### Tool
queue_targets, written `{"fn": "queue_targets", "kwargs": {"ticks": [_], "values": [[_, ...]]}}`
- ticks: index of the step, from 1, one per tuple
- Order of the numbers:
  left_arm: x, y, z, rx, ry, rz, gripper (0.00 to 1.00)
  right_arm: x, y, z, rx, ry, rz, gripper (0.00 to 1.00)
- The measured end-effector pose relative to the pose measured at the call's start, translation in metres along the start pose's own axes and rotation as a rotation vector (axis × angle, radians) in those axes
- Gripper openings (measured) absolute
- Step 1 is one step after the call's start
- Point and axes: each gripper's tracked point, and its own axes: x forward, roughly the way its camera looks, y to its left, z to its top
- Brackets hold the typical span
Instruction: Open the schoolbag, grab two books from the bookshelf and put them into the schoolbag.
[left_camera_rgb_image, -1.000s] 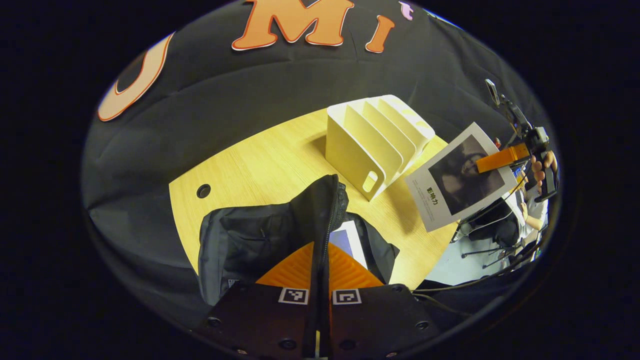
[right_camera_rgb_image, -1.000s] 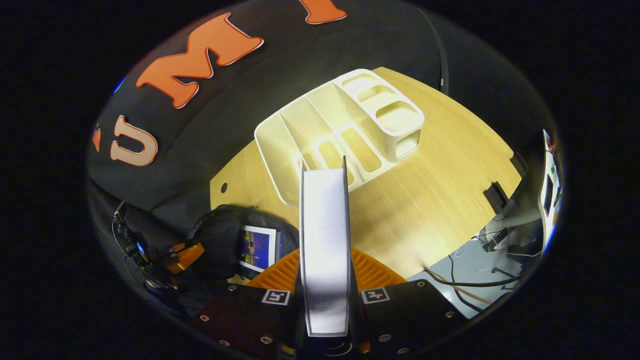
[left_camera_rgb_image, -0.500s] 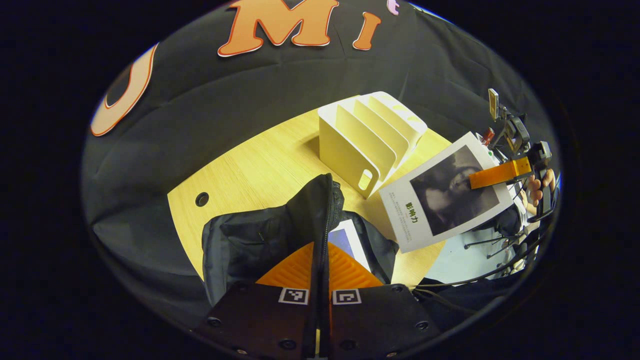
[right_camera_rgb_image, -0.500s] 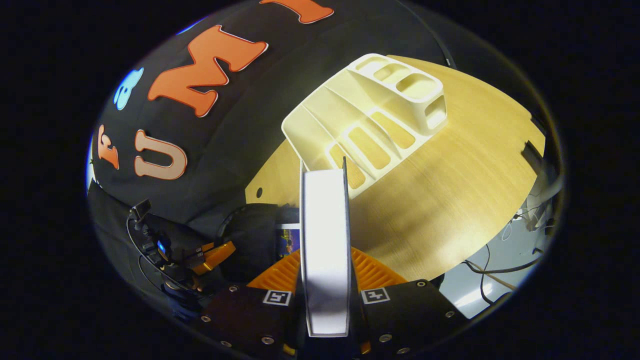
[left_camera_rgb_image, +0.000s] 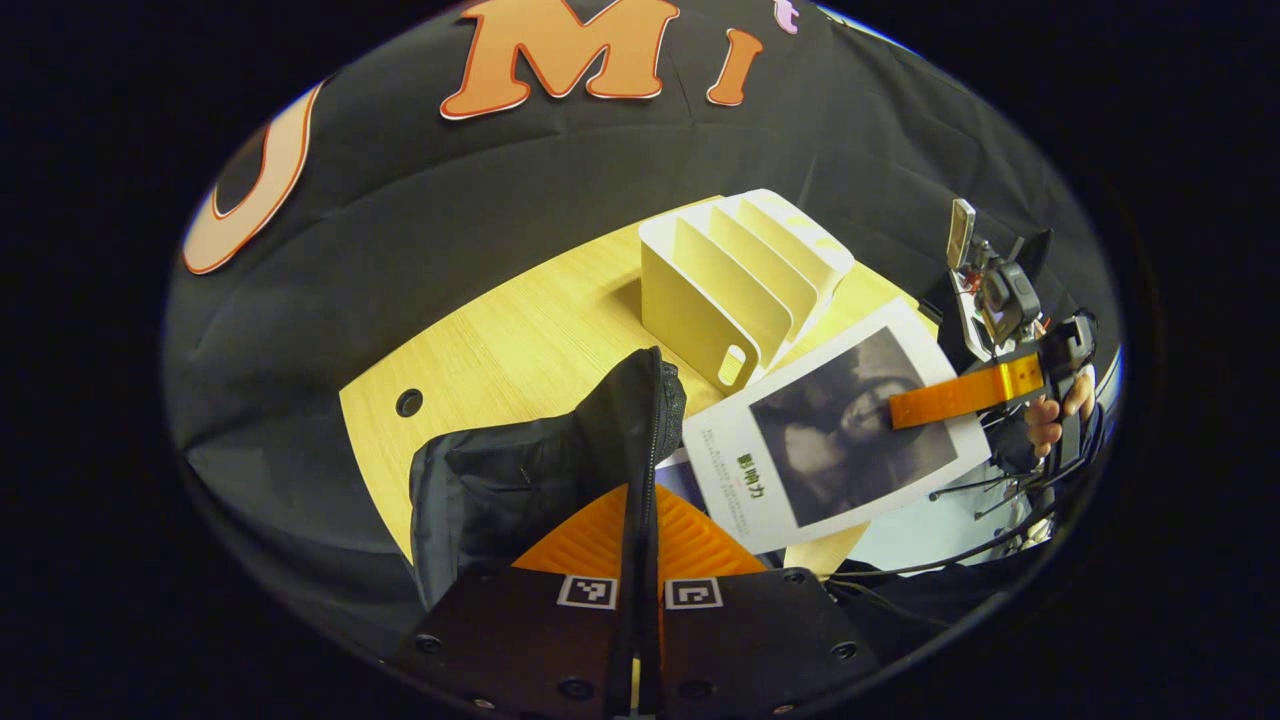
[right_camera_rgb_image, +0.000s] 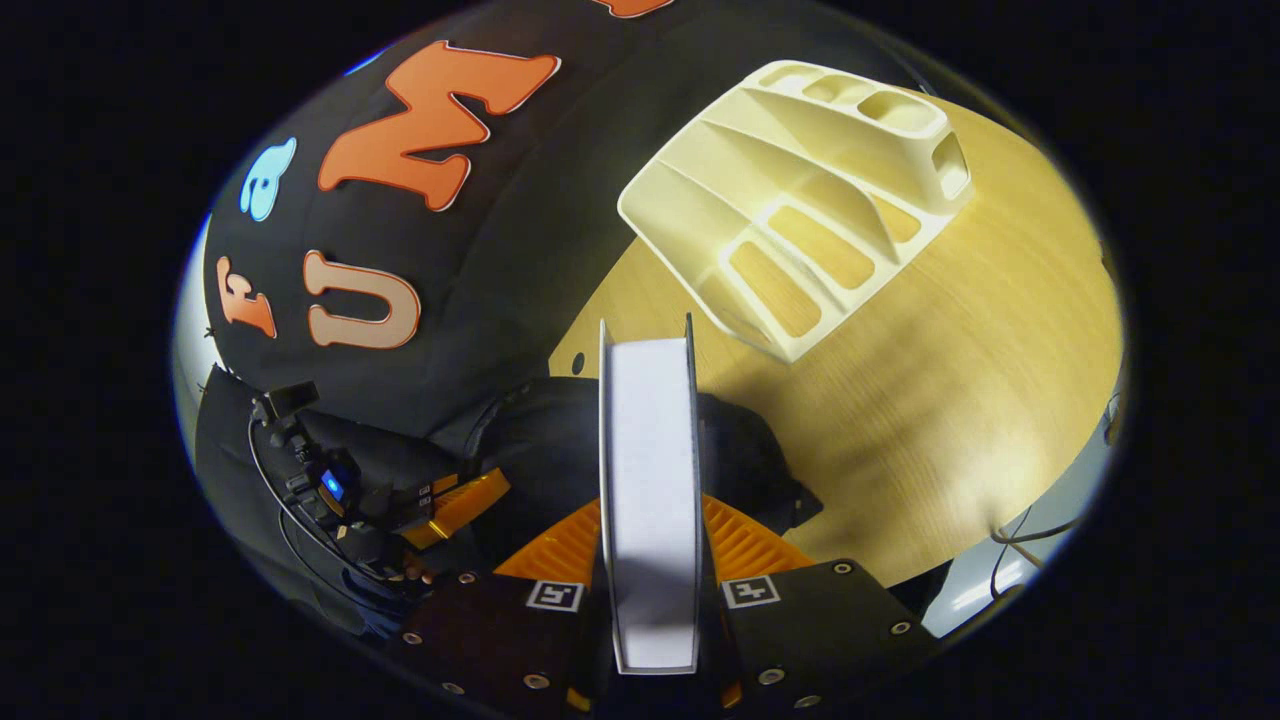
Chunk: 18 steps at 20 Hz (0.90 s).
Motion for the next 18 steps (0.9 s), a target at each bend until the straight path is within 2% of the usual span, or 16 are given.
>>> {"fn": "queue_targets", "kwargs": {"ticks": [6, 12, 18], "values": [[-0.004, -0.001, 0.002, 0.003, -0.008, 0.001, 0.04, 0.047, 0.024, -0.014, 0.045, 0.011, 0.094, 0.36], [-0.009, -0.006, 0.005, 0.025, -0.004, -0.012, 0.04, 0.092, 0.029, -0.028, 0.057, 0.030, 0.109, 0.36], [-0.011, -0.013, 0.008, 0.039, -0.006, -0.030, 0.04, 0.130, 0.044, -0.038, 0.094, 0.034, 0.167, 0.36]]}}
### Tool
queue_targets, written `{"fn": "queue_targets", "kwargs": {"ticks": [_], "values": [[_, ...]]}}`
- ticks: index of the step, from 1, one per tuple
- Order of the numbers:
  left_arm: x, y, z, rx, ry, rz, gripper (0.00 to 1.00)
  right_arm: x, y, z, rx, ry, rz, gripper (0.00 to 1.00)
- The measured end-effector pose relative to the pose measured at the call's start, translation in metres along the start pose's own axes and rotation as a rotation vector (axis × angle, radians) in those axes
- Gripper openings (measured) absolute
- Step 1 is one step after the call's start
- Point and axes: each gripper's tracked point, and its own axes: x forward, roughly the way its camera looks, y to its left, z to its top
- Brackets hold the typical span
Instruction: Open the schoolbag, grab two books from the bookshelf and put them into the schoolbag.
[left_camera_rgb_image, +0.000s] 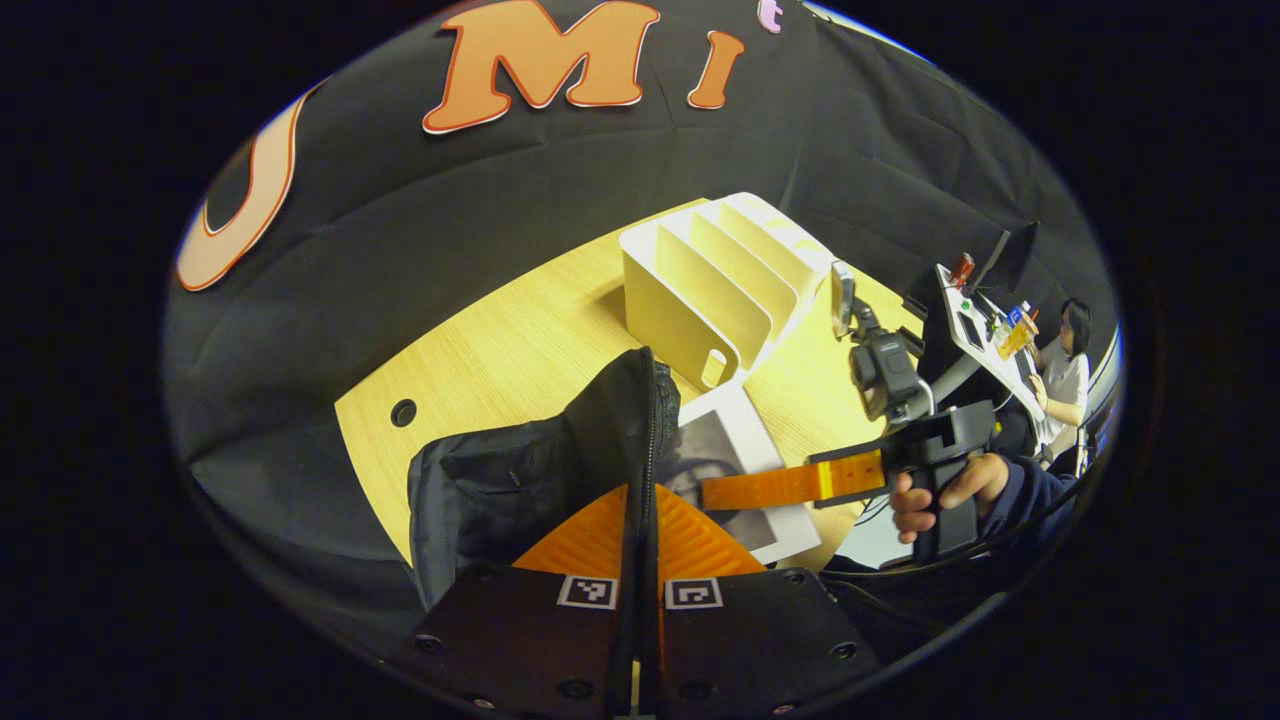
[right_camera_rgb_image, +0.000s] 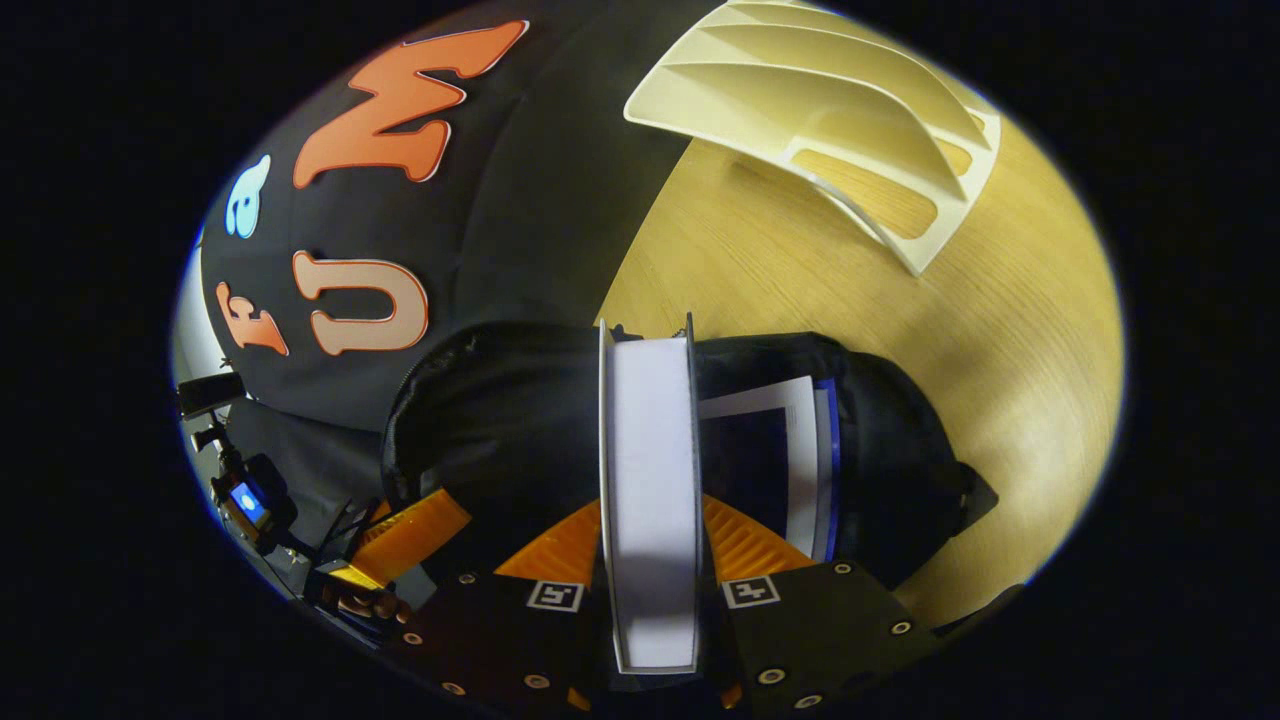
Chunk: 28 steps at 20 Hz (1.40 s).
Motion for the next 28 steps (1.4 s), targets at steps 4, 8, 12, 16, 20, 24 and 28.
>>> {"fn": "queue_targets", "kwargs": {"ticks": [4, 8, 12, 16, 20, 24, 28], "values": [[-0.001, -0.005, 0.003, 0.016, -0.004, -0.007, 0.04, 0.020, -0.002, -0.009, 0.019, 0.023, 0.017, 0.36], [-0.002, -0.008, 0.003, 0.019, -0.007, -0.012, 0.04, 0.036, -0.001, -0.011, 0.014, 0.030, 0.022, 0.36], [-0.002, -0.009, 0.002, 0.014, -0.008, -0.011, 0.04, 0.047, -0.001, -0.014, 0.026, 0.051, 0.024, 0.36], [-0.001, -0.008, 0.002, 0.004, -0.010, -0.015, 0.04, 0.038, -0.013, -0.013, -0.051, 0.056, -0.094, 0.48], [0.003, -0.009, -0.003, -0.013, -0.019, 0.000, 0.04, 0.011, -0.026, 0.000, -0.193, 0.039, -0.197, 0.61], [0.009, -0.014, -0.007, -0.019, -0.011, 0.043, 0.04, -0.013, -0.037, 0.013, -0.224, 0.040, -0.220, 0.71], [0.016, -0.017, -0.007, -0.071, -0.001, 0.093, 0.04, -0.038, -0.036, 0.035, -0.279, 0.019, -0.238, 0.78]]}}
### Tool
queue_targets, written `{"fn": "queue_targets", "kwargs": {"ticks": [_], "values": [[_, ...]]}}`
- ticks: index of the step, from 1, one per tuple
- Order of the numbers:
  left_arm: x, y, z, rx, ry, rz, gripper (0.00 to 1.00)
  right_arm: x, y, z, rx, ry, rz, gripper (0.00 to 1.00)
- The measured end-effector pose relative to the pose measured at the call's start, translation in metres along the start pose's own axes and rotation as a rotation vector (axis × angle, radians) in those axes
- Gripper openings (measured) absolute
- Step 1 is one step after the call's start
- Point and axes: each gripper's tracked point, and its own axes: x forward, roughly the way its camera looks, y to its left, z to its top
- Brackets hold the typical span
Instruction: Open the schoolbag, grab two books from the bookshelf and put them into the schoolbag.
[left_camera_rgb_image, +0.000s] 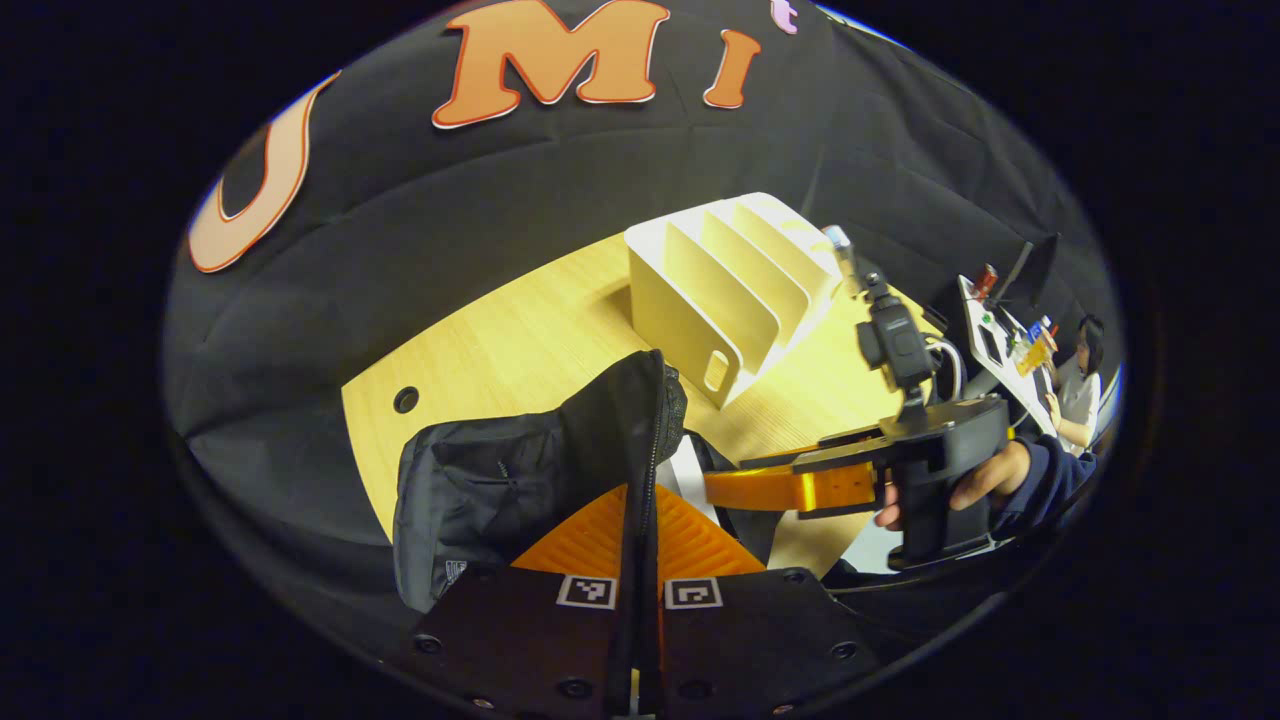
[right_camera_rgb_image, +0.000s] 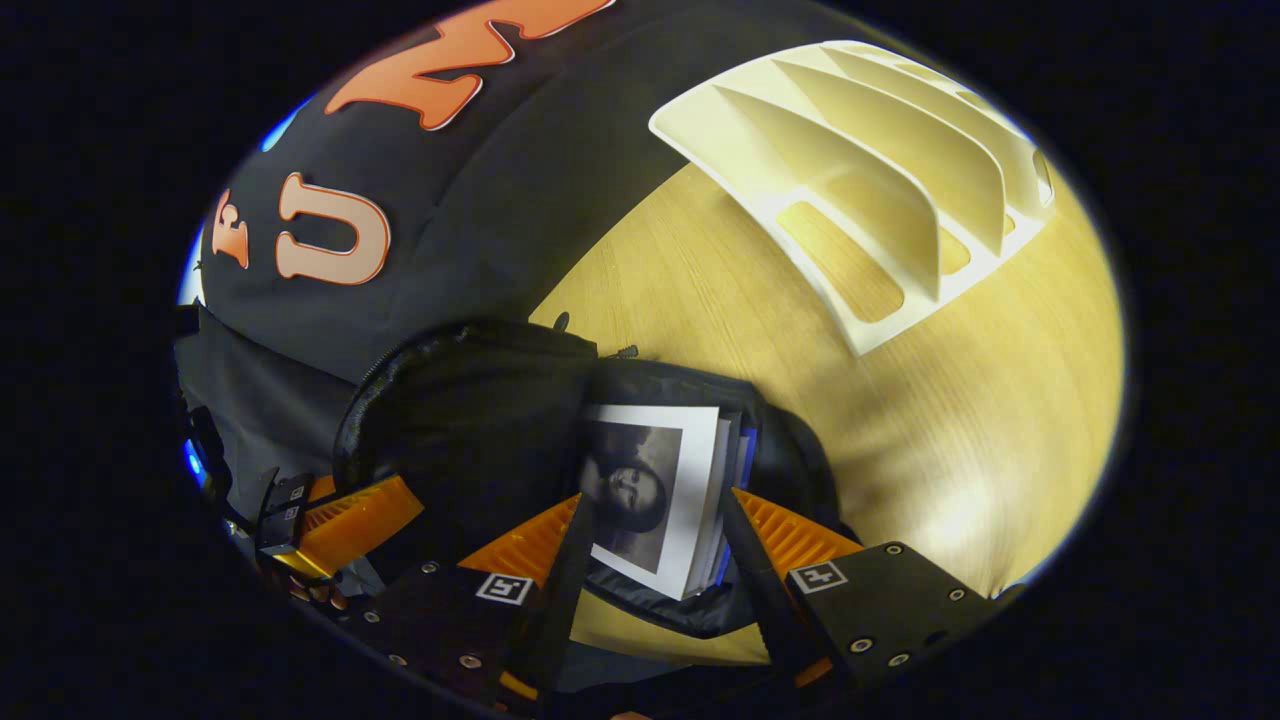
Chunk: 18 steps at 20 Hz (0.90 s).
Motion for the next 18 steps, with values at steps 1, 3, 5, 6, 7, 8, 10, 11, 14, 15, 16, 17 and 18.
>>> {"fn": "queue_targets", "kwargs": {"ticks": [1, 3, 5, 6, 7, 8, 10, 11, 14, 15, 16, 17, 18], "values": [[0.000, -0.002, 0.000, -0.002, -0.004, 0.015, 0.04, -0.009, -0.004, 0.007, -0.018, -0.011, -0.007, 0.79], [0.001, -0.013, 0.006, -0.001, -0.017, 0.013, 0.09, -0.025, -0.010, 0.019, -0.044, -0.022, -0.015, 0.81], [0.002, -0.029, 0.012, -0.002, -0.028, 0.008, 0.15, -0.041, -0.015, 0.028, -0.048, -0.017, 0.000, 0.83], [0.004, -0.037, 0.015, -0.007, -0.035, 0.003, 0.18, -0.049, -0.020, 0.035, -0.054, -0.022, 0.000, 0.83], [0.006, -0.044, 0.018, -0.012, -0.040, 0.002, 0.21, -0.057, -0.027, 0.042, -0.066, -0.027, -0.013, 0.84], [0.009, -0.050, 0.021, -0.022, -0.044, 0.004, 0.23, -0.064, -0.034, 0.049, -0.086, -0.037, -0.024, 0.85], [0.014, -0.058, 0.032, -0.043, -0.061, 0.011, 0.24, -0.079, -0.046, 0.066, -0.126, -0.060, -0.049, 0.86], [0.015, -0.063, 0.038, -0.052, -0.073, 0.013, 0.26, -0.088, -0.051, 0.074, -0.146, -0.070, -0.060, 0.87], [0.016, -0.085, 0.052, -0.067, -0.112, 0.008, 0.45, -0.111, -0.057, 0.102, -0.204, -0.118, -0.079, 0.91], [0.016, -0.089, 0.058, -0.070, -0.128, 0.018, 0.55, -0.117, -0.060, 0.111, -0.220, -0.135, -0.090, 0.92], [0.014, -0.093, 0.065, -0.070, -0.148, 0.031, 0.56, -0.123, -0.061, 0.121, -0.236, -0.157, -0.091, 0.92], [0.014, -0.097, 0.072, -0.076, -0.171, 0.042, 0.64, -0.129, -0.062, 0.130, -0.255, -0.175, -0.096, 0.93], [0.013, -0.101, 0.080, -0.081, -0.198, 0.054, 0.70, -0.138, -0.063, 0.139, -0.274, -0.197, -0.097, 0.93]]}}
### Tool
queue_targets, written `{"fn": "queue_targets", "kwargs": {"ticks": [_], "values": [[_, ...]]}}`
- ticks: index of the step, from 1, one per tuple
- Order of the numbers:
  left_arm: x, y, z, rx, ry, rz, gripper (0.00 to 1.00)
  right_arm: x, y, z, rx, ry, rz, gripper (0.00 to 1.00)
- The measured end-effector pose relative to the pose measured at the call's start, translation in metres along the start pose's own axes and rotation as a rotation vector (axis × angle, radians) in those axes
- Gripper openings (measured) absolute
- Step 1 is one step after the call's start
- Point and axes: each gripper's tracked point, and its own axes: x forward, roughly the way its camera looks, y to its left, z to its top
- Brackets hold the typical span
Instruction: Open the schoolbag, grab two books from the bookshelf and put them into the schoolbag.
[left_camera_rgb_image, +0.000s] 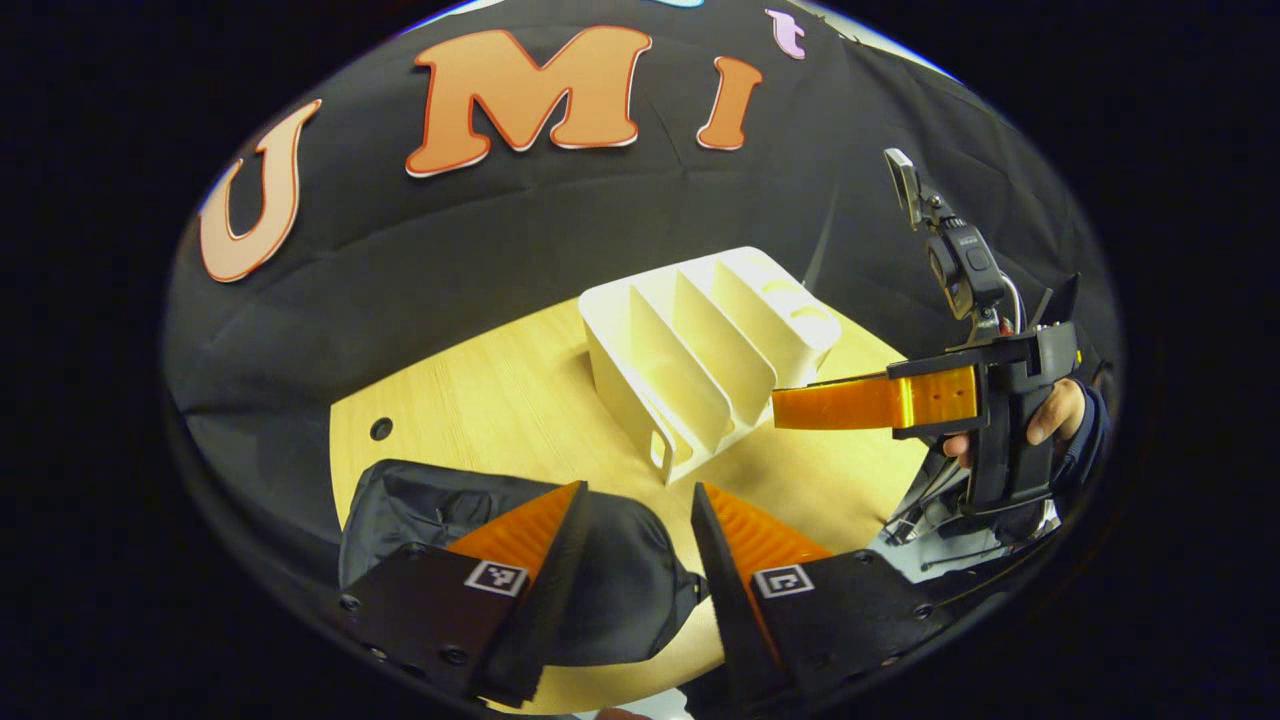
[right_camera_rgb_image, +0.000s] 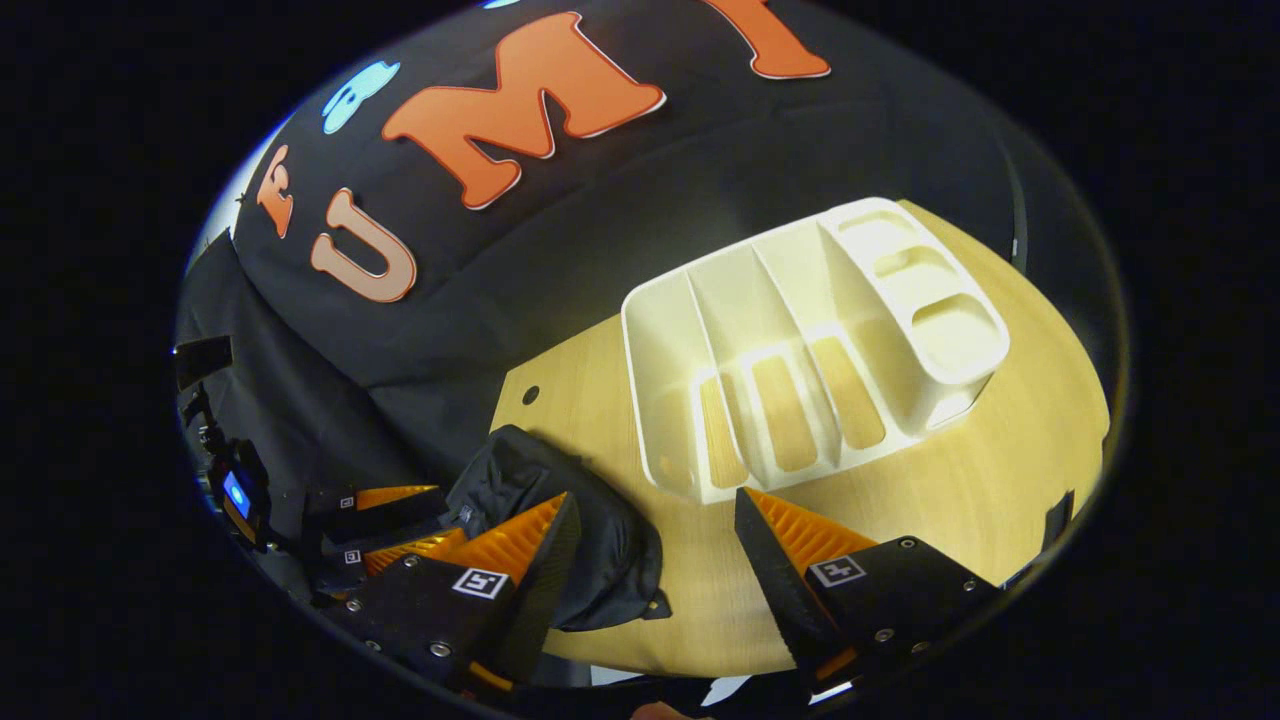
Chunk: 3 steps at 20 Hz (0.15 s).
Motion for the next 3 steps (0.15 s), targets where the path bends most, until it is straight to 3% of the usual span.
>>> {"fn": "queue_targets", "kwargs": {"ticks": [3], "values": [[-0.003, -0.007, 0.028, -0.034, -0.097, 0.077, 0.81, -0.016, -0.004, 0.026, -0.066, -0.053, 0.006, 0.95]]}}
